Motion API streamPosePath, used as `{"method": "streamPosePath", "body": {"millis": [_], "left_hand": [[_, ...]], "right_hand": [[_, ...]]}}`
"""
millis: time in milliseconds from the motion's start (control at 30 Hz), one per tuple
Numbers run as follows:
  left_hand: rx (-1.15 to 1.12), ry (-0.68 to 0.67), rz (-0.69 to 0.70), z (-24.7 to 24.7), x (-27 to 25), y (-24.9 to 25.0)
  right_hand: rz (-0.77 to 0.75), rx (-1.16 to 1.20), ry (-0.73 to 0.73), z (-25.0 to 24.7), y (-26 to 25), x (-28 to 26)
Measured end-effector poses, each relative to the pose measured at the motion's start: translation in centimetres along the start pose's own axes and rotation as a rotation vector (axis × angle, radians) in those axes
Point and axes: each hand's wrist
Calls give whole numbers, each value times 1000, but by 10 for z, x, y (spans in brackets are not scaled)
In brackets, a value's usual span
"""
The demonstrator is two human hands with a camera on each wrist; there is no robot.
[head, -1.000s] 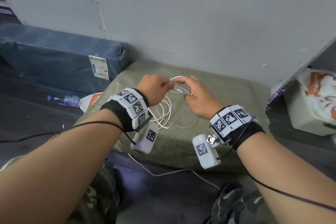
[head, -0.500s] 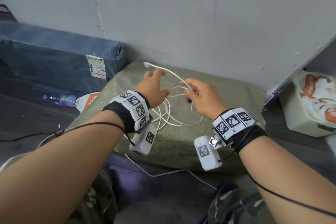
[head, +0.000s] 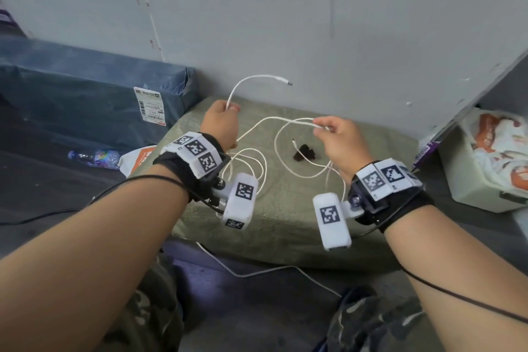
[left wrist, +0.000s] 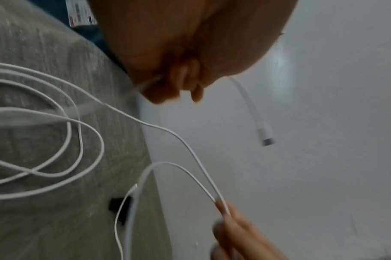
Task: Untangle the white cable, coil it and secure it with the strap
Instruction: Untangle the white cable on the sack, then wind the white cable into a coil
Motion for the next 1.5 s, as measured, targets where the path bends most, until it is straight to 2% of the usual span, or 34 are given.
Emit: {"method": "streamPosePath", "body": {"millis": [100,167,300,367,533,600,667,733,800,867,900,1033,1100,1167,1267,1333,1400,1433,1500], "left_hand": [[71,83,29,-9,9,2],[82,95,10,-12,12,2],[60,87,-26,-14,7,2],[79,66,-3,-16,6,2],[283,-74,-18,-13,1,0],[408,-118,-55,-11,-1,-2],[565,-104,-95,-11,-1,-3],[611,-84,-16,-9,-6,1],[412,-169,162,-3,-16,8],[248,-279,269,6,-28,17],[234,-310,310,9,-31,18],[503,-315,523,8,-31,13],[568,-270,529,4,-25,9],[629,-166,494,-1,-19,10],[669,3,415,-14,-9,13],[648,24,420,-19,-5,14],[606,-15,446,-21,-4,12],[585,-51,457,-20,-5,11],[572,-133,484,-18,-6,8]], "right_hand": [[45,65,159,-9,1,8],[40,90,193,-11,2,10],[-33,128,162,-10,0,9],[-83,225,157,-12,-5,9],[-178,486,171,-22,-18,9],[-200,466,139,-21,-17,9],[-215,396,113,-19,-16,7],[-217,306,97,-17,-16,5],[-229,230,61,-14,-16,1],[-261,198,-12,-9,-18,-4],[-267,189,-51,-7,-20,-7],[-202,173,-135,-4,-20,-9],[-111,164,-89,-5,-15,-6],[1,128,36,-11,-3,5],[136,-79,210,-26,18,19],[287,-195,253,-35,27,24],[397,-213,271,-37,28,23],[379,-206,279,-36,25,21],[238,-199,209,-32,13,11]]}}
Point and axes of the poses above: each hand's wrist, its own x-axis towards the middle knuckle, its own z-axis out of the palm, y = z × x, and after that the axes turned 5 degrees about -z, right-handed
